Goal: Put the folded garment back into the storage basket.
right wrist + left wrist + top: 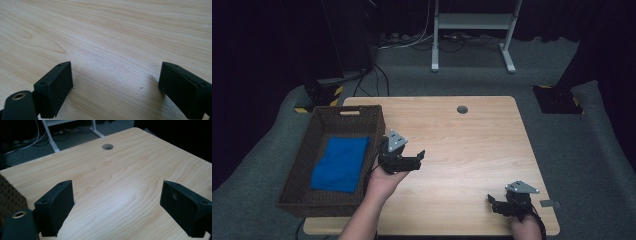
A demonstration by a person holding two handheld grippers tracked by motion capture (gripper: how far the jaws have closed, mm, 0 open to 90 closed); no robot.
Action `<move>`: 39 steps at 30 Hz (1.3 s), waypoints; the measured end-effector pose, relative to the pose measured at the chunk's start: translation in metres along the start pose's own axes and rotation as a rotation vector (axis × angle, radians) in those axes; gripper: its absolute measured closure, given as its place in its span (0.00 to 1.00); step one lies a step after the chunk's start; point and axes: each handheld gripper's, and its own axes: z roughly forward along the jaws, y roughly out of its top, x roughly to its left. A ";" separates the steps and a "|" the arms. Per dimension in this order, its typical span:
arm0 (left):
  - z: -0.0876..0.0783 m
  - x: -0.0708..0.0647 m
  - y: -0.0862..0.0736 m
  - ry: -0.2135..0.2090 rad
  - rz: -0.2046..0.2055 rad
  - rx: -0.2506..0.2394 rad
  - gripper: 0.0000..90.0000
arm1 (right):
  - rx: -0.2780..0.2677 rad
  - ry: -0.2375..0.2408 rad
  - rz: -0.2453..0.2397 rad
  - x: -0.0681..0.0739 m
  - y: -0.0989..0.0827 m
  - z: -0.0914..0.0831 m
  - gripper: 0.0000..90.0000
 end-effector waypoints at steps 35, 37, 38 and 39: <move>0.094 -0.103 -0.083 -0.188 0.029 0.163 0.13 | 0.001 0.003 -0.002 0.000 0.000 0.000 0.13; 0.097 -0.104 -0.090 -0.176 0.037 0.176 0.13 | 0.001 0.003 -0.002 0.000 0.000 0.000 0.13; 0.099 -0.104 -0.094 -0.168 0.045 0.187 0.13 | 0.001 0.003 -0.002 0.000 0.000 0.000 0.13; 0.099 -0.104 -0.094 -0.168 0.045 0.187 0.13 | 0.001 0.003 -0.002 0.000 0.000 0.000 0.13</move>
